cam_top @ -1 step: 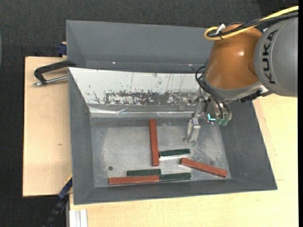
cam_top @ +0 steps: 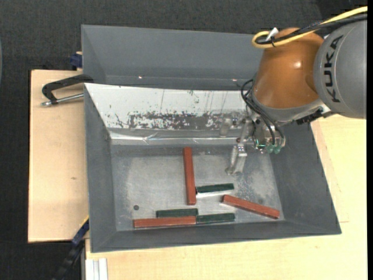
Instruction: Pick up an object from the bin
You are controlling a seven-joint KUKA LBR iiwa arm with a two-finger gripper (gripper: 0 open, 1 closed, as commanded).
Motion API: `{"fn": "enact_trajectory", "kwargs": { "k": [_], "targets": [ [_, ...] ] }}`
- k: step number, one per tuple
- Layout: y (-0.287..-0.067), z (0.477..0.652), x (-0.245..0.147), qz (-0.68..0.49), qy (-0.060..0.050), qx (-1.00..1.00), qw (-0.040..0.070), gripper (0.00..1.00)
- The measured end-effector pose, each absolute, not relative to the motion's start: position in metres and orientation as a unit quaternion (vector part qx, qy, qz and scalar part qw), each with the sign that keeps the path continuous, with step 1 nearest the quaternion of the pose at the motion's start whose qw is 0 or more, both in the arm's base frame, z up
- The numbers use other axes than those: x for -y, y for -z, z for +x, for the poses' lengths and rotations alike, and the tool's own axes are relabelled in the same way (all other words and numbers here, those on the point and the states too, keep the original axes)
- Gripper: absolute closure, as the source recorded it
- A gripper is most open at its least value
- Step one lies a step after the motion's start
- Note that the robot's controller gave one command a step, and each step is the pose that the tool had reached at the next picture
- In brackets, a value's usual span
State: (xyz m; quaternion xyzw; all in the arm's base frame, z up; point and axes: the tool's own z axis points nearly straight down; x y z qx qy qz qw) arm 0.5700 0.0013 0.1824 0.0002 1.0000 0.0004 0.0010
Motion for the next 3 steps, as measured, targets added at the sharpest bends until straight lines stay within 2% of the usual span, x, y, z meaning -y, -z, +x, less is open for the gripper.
{"fn": "enact_trajectory", "kwargs": {
  "k": [1, 2, 3],
  "targets": [
    [-0.202, 0.572, 0.016, -0.080, -0.002, -0.997, 0.000, 0.00],
    [-0.223, 0.564, 0.033, -0.167, 0.002, -0.986, 0.004, 0.00],
    [-0.184, 0.572, 0.003, -0.096, 0.000, -0.995, 0.006, 0.00]
  ]
}}
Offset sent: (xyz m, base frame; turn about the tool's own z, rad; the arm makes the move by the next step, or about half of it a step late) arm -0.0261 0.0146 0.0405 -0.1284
